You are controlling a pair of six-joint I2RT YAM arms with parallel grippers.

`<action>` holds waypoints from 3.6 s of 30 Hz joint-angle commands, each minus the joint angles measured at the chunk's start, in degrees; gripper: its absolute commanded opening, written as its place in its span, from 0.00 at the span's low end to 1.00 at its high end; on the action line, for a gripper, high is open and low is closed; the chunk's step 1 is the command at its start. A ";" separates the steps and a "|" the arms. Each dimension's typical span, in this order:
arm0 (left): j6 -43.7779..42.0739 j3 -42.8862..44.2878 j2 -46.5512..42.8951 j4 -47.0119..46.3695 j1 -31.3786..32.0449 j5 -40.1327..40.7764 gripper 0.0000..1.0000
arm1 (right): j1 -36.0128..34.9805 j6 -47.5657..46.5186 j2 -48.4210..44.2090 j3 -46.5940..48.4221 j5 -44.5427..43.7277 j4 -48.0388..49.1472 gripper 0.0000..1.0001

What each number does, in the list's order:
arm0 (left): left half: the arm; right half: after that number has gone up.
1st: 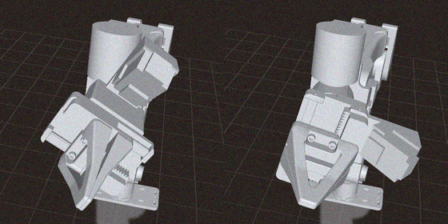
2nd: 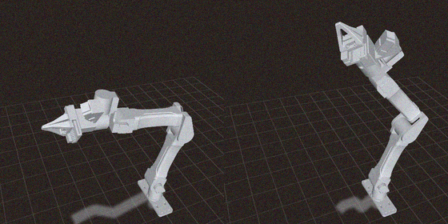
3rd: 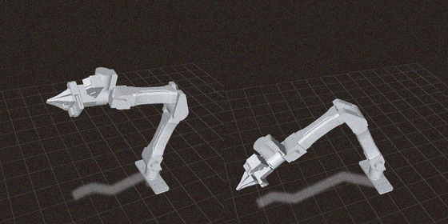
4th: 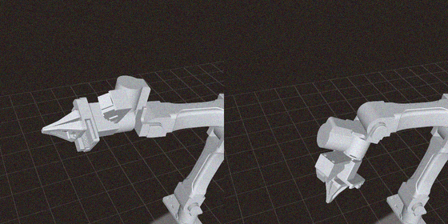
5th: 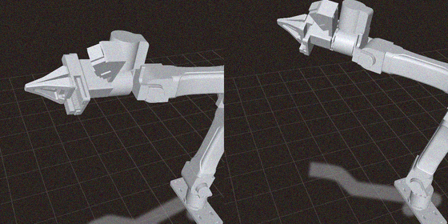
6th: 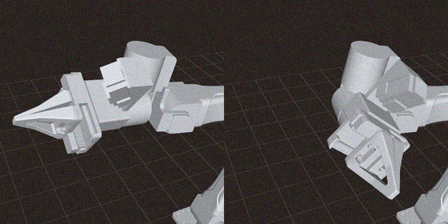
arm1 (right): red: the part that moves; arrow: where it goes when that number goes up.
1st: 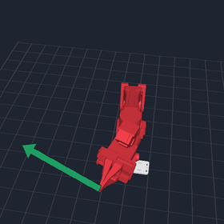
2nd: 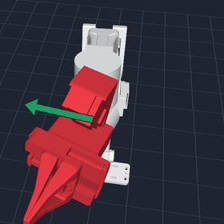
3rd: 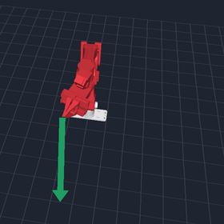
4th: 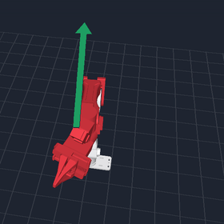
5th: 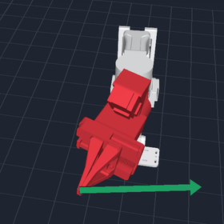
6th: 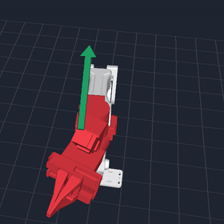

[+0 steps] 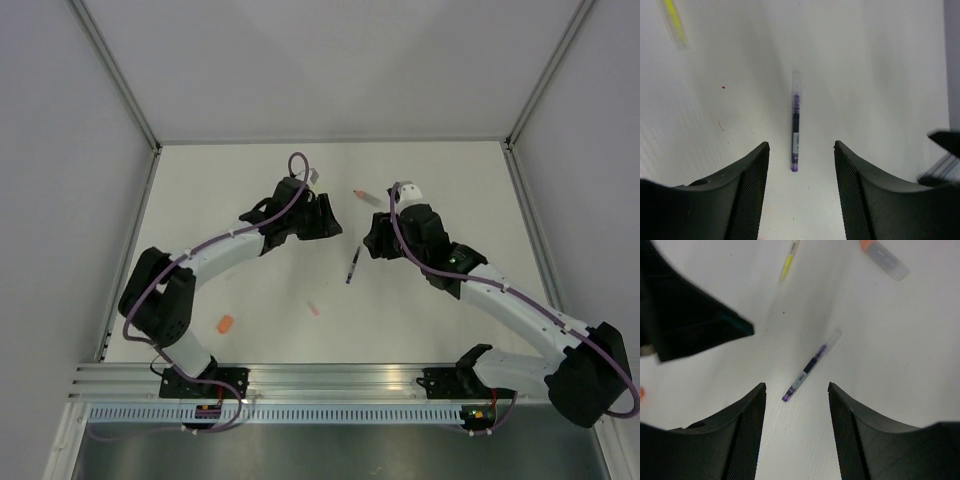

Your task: Insert the pens into the pen caps

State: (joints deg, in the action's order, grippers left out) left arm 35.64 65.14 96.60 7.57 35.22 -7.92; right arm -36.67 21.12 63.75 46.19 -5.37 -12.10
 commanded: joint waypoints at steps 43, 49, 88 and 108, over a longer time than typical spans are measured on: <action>-4.26 -28.32 -32.43 -9.42 0.02 -1.04 0.97 | 17.42 -30.01 68.27 56.46 7.65 -17.78 0.49; -3.12 -29.46 -33.67 -10.47 -0.07 -0.60 0.95 | 17.42 -27.63 67.74 55.68 7.48 -20.33 0.31; 9.62 -19.35 -22.50 -18.64 -6.40 -11.24 0.79 | -4.99 -0.73 13.69 10.14 15.39 11.57 0.00; 11.13 -25.15 -28.03 -33.58 -6.39 -27.92 0.02 | -8.51 -1.61 7.98 7.61 25.11 11.57 0.37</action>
State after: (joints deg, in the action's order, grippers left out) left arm 47.92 41.28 71.75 -19.59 28.71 -28.36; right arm -44.91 19.70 75.55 55.31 13.93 -3.70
